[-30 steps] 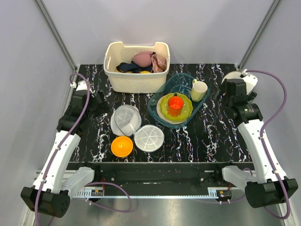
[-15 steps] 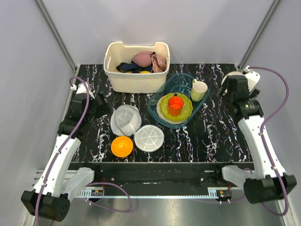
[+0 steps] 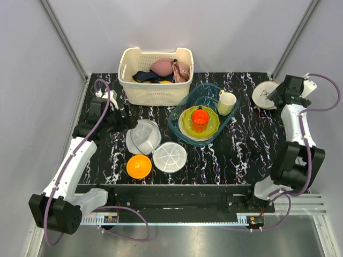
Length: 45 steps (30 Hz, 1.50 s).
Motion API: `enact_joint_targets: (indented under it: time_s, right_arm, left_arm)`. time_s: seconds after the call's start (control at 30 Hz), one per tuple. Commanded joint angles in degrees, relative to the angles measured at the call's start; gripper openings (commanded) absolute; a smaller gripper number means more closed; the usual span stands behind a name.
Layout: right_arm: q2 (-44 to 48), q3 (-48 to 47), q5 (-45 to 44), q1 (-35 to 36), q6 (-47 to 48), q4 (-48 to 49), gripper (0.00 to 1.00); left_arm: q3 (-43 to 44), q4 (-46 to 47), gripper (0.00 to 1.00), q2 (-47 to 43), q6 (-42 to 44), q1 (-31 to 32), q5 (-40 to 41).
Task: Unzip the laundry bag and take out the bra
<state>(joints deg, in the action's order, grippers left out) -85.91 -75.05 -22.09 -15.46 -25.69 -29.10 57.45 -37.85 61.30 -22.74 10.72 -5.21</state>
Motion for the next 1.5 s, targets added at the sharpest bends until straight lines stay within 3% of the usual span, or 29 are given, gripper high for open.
enact_joint_targets:
  time_s: [0.0,0.43,0.57,0.67,0.73,0.8,0.83,0.9,1.03,1.27,1.37,1.4,1.47]
  right_arm:
    - [-7.2,-2.4,4.2,-1.1,-2.2,9.9,1.00]
    - [-24.0,-8.7,2.2,-1.3,-3.3,19.6,0.99]
    - [-24.4,-6.1,1.6,-1.3,-4.4,24.7,0.92]
    - [-22.4,-0.9,2.8,-1.3,-4.5,32.9,0.74]
    - [-22.5,0.2,3.7,-1.3,-4.9,34.5,0.49]
    - [-22.6,0.2,5.5,-1.3,-5.2,34.6,0.31]
    - [-22.5,0.2,5.8,-1.3,-5.3,34.4,0.13]
    - [-21.2,1.1,6.2,-1.3,-6.4,33.8,0.00]
    - [-16.4,6.2,7.7,-1.3,-7.8,34.2,0.00]
    - [1.8,18.3,9.0,-1.3,-15.3,31.2,0.00]
    - [7.9,21.6,8.0,-1.3,-13.9,29.8,0.00]
    - [8.4,21.8,7.6,-1.4,-11.6,29.5,0.14]
    - [7.2,19.2,7.8,-1.5,-8.9,26.7,0.57]
  left_arm:
    - [3.5,0.0,0.99,-0.7,2.8,-0.3,-1.1]
    - [3.0,-0.4,0.99,-2.1,4.5,-0.3,-3.6]
    - [2.5,-0.3,0.99,-2.1,5.2,-0.3,-3.4]
    - [2.1,-0.2,0.99,-1.5,5.3,-0.3,-4.1]
    - [2.1,-0.1,0.99,-1.4,5.0,-0.3,-4.7]
    - [2.1,-0.2,0.99,-1.7,4.7,-0.3,-4.9]
    - [2.1,-0.1,0.99,-1.9,4.7,-0.3,-4.9]
    - [2.1,-0.5,0.99,-2.6,4.5,-0.3,-4.7]
    - [1.3,-0.7,0.99,-4.7,3.6,-0.3,-4.8]
    - [1.6,-1.6,0.99,-6.0,1.5,-0.2,-7.6]
    - [1.8,-2.1,0.99,-7.2,1.7,-0.2,-8.2]
    - [1.7,-2.1,0.99,-7.5,1.8,-0.2,-8.4]
    - [1.4,-2.1,0.99,-7.8,2.0,-0.2,-9.4]
